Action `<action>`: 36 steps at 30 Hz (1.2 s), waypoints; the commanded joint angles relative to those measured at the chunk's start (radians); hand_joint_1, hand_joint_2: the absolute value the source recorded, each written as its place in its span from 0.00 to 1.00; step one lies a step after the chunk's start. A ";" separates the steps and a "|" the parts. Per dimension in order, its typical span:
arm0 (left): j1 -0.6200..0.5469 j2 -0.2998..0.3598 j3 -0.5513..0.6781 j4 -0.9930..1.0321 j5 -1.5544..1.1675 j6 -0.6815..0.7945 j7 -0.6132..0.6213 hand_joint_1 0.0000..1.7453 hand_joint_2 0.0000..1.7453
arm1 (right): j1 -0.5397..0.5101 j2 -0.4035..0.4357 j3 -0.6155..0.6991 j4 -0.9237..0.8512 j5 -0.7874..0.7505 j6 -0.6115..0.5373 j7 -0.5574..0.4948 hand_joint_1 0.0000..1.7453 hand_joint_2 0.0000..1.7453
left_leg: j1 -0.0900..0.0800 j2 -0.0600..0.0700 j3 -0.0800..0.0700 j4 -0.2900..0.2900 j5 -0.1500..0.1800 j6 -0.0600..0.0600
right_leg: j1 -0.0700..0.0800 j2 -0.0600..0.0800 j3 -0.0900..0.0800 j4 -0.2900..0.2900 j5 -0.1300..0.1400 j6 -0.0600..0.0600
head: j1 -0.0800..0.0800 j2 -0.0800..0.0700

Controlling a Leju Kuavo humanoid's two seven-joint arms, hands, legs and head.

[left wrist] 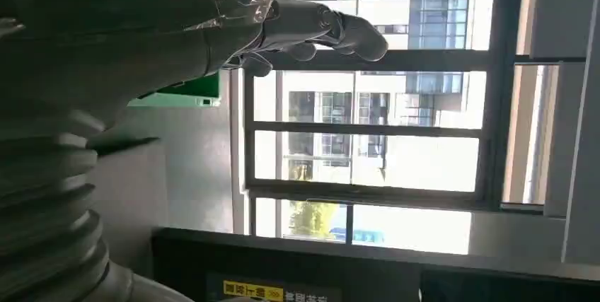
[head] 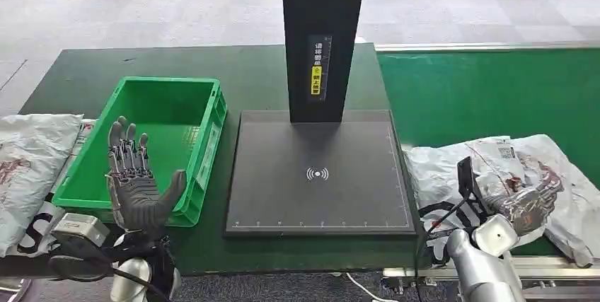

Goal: Moved the parcel from conveyor to table for the left to box.

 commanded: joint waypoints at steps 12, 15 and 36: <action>-0.037 0.021 0.048 0.073 0.003 -0.015 0.004 0.00 1.00 | -0.102 -0.007 -0.066 0.252 -0.004 0.148 0.007 0.00 1.00 | 0.000 0.000 0.003 -0.002 0.000 0.000 | 0.000 0.000 0.003 -0.002 0.000 0.000 | 0.000 0.000; -0.042 0.022 0.046 0.078 0.004 -0.015 0.004 0.00 1.00 | -0.096 -0.004 -0.077 0.261 -0.005 0.203 -0.002 0.00 1.00 | 0.000 0.001 0.003 -0.002 0.000 0.000 | 0.001 0.000 0.004 -0.002 0.000 0.000 | 0.000 0.000; -0.037 0.018 0.051 0.071 -0.001 -0.003 0.004 0.00 1.00 | -0.084 0.009 -0.099 0.262 0.000 0.315 -0.006 1.00 1.00 | 0.000 0.002 0.004 -0.003 -0.001 0.000 | 0.000 0.001 0.004 -0.003 0.000 0.000 | 0.000 0.000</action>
